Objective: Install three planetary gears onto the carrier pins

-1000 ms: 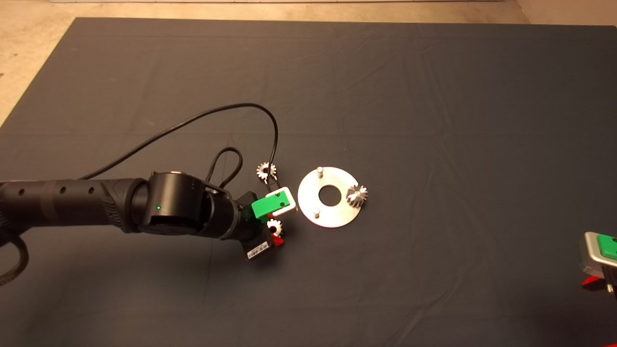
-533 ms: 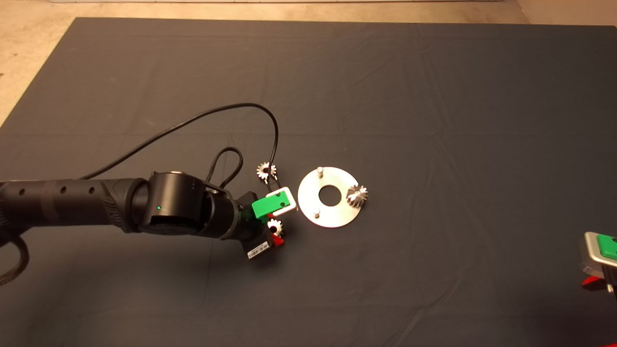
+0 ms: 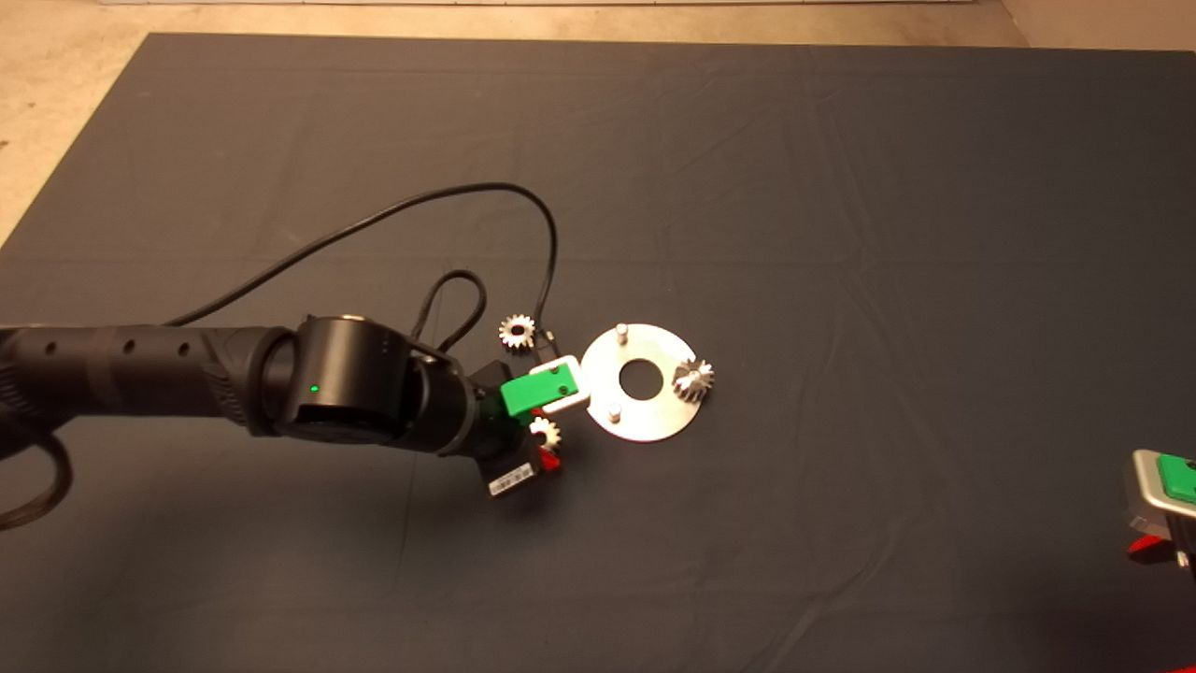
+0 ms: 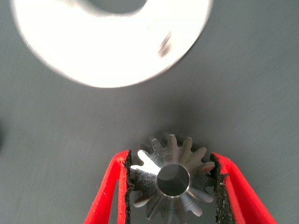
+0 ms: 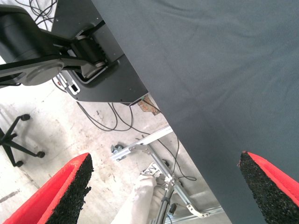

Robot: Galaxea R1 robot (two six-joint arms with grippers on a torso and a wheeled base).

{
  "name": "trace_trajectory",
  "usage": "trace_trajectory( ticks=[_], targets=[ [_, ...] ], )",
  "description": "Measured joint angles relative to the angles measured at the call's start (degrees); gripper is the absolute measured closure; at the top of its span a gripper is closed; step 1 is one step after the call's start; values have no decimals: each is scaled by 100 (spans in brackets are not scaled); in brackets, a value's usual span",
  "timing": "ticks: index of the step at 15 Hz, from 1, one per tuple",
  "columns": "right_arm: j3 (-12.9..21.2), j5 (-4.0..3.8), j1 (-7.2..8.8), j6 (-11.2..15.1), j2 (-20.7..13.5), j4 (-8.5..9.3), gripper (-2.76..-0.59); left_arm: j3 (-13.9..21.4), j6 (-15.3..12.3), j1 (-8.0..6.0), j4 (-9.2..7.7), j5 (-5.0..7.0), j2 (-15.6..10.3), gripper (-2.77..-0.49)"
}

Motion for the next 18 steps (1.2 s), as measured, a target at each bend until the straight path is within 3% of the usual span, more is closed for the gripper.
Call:
trace_trajectory(
  ticks=[1, 3, 7, 9, 18],
  targets=[
    [0, 0, -2, 0, 2, 0, -233, -16, 0, -117, -160, 109, 143, -83],
    [0, -4, -2, 0, -15, 0, -233, -63, -2, -307, -280, 176, 255, -83],
    [0, 10, 1, -2, -13, 0, -233, -160, -16, -423, -540, 283, 388, -83],
    [0, 0, -2, 0, -15, 0, -233, -197, -23, -493, -540, 263, 470, -83],
    [0, 14, 1, 0, -13, 35, -233, -547, -146, -488, -571, 241, 956, -82]
  ],
)
